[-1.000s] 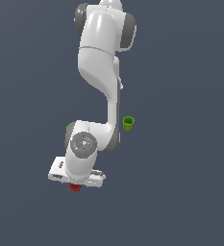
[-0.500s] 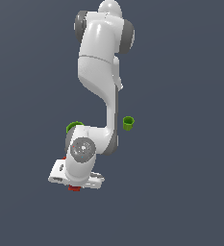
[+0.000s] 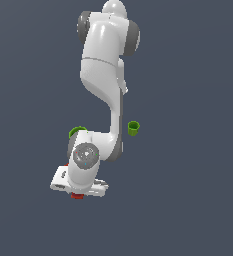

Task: Pick up a designated object from a clutter of objects.

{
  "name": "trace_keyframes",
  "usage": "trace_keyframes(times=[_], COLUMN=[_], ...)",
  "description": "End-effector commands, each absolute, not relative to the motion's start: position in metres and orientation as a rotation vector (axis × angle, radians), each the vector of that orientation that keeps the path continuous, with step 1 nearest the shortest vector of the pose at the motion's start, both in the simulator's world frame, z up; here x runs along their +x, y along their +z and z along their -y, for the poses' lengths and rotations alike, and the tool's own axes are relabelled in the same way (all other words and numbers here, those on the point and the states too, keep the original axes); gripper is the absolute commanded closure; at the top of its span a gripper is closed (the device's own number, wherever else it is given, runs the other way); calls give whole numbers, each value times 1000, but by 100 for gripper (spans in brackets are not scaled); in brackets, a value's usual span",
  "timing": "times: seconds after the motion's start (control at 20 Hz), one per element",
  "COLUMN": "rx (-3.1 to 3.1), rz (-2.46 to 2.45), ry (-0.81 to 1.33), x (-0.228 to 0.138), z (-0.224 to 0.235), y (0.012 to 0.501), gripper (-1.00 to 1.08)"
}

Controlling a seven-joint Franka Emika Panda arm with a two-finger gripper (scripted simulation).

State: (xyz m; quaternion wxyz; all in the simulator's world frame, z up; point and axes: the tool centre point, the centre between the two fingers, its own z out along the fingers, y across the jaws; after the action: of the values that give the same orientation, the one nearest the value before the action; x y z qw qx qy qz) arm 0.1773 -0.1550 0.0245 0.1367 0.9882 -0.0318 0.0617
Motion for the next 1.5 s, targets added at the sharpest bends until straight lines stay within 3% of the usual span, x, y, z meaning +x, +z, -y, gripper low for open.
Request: trace_keyframes(times=[0.0,0.65,1.45], rx=[2861,2861,2863], rz=[92,92,93], ry=[179,179,179], x=[177,168,139], z=[155,163,193], y=[25,76,253], gripper=[108,108,108])
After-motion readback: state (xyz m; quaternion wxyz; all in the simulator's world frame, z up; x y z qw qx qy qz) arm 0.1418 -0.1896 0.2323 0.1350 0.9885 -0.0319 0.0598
